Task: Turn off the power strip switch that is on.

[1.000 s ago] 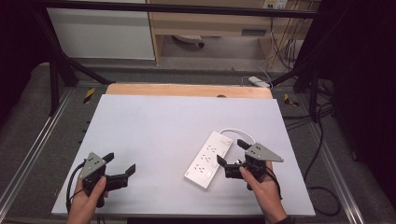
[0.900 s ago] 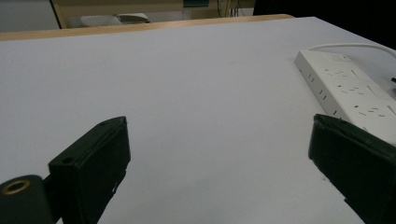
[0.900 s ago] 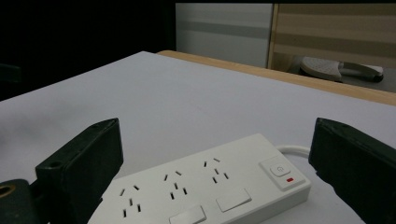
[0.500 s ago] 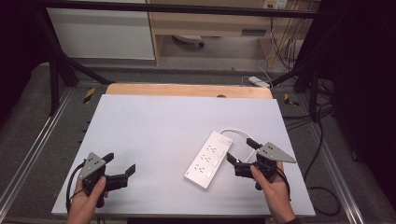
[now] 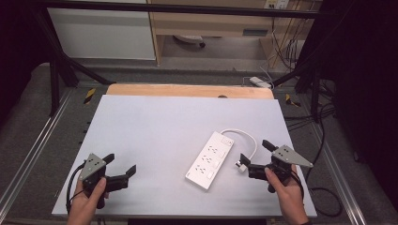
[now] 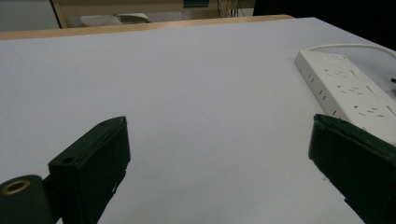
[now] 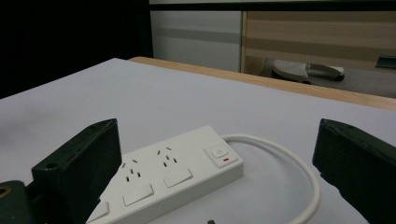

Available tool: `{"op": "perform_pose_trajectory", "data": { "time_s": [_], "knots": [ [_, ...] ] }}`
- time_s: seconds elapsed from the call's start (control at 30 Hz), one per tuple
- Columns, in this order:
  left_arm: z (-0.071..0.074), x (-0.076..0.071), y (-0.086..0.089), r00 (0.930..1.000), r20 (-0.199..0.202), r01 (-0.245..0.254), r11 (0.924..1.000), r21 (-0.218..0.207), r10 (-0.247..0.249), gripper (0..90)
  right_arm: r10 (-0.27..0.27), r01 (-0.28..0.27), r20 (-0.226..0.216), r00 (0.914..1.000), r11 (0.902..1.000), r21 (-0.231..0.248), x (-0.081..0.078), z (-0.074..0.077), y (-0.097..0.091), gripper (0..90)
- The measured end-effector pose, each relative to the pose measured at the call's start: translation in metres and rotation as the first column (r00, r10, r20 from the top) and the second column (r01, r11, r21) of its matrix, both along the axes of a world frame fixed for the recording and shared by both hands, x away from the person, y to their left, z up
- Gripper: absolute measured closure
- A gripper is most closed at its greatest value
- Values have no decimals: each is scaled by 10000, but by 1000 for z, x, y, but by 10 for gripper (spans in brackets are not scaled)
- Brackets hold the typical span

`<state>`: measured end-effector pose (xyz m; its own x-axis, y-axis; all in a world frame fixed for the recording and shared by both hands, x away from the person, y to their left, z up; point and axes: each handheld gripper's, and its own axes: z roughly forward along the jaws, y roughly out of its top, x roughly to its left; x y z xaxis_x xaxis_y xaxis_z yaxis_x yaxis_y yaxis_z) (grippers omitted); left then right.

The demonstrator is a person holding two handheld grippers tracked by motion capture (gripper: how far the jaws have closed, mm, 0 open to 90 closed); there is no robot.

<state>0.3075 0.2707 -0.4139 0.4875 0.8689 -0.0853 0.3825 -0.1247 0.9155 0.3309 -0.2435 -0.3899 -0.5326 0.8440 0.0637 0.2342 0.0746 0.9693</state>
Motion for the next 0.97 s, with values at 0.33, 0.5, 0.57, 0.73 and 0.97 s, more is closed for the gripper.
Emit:
{"op": "perform_pose_trajectory", "data": {
  "time_s": [0.33,0.5,0.57,0.73,0.97],
  "knots": [
    [0,0,0,10000,-8,-17,10000,36,17,55,-535,537,-121,9985,9984,161,-6,-6,-25,18],
    [0,0,0,10000,-10,-28,10000,27,28,55,-690,697,-306,9971,9973,225,-8,-12,-34,20],
    [0,0,0,10000,-34,-19,10000,8,19,55,-694,700,-395,9968,9974,148,-8,-16,-37,21],
    [-1,0,0,10000,-31,-32,10000,52,32,55,-721,728,-952,9928,9973,32,-8,-28,-42,24],
    [-1,1,-1,10000,-29,12,10000,70,-12,55,-807,671,-2267,9706,9955,-672,0,-49,-37,30]
  ]
}}
